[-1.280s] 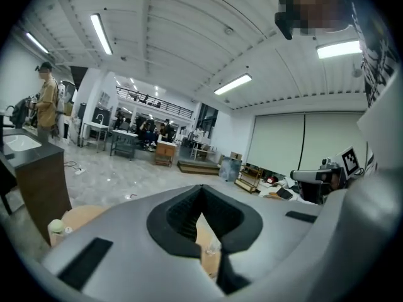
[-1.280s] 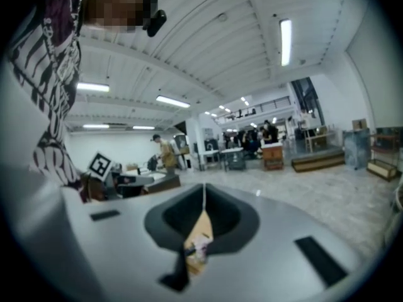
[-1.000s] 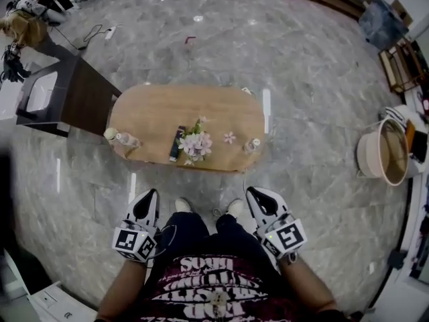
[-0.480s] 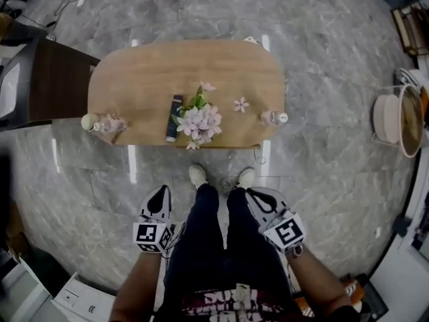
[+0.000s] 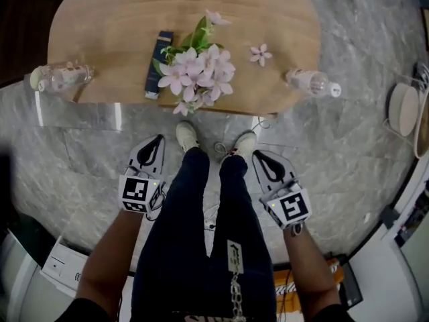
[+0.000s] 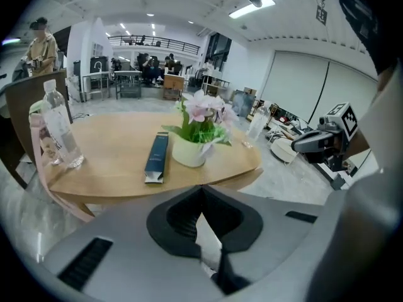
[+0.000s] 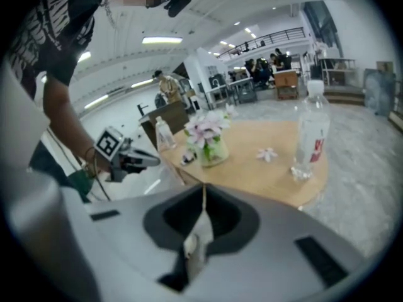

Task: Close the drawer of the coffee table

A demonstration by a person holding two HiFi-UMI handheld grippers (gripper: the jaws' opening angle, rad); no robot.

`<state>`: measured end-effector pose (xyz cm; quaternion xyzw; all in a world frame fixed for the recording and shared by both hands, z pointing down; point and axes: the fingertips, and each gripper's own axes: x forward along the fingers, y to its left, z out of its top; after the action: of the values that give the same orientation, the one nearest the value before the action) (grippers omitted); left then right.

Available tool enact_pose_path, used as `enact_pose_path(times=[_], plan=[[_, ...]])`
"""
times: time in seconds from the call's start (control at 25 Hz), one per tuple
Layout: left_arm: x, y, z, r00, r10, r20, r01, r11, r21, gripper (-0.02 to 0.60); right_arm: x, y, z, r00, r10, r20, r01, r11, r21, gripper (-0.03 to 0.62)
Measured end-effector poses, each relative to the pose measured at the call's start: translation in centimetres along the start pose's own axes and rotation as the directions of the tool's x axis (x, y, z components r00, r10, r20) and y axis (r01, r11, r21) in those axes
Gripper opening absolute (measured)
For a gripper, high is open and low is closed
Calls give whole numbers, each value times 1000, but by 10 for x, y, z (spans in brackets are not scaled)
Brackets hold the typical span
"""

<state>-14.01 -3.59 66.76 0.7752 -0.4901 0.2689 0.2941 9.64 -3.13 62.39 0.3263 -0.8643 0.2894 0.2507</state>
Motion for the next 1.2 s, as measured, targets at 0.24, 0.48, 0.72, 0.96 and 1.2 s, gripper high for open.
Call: enact_pose_path(times=[0.24,0.48,0.72,0.96,1.2], plan=[[38,20,-48,997,14,-69,-9,998,61,21,25,-40,-67,993,-24,-119,11,994,-112,37],[72,43,-63,998,35,-57,-28,994,107,25,44,-78,-91,985,-44,-169,3,972,-236,37],[98,68,-94,987,62,-147,-35,984,176,152,55,-97,-123,964,-83,-253,1,951,-308,139],[120,88,-104,979,88,-185,-50,978,203,253,56,-130,-144,940,-176,-291,48,916,-399,225],[143,80,-87,986,21,-165,18,973,230,255,71,-170,-149,918,-250,-307,54,849,-526,241]])
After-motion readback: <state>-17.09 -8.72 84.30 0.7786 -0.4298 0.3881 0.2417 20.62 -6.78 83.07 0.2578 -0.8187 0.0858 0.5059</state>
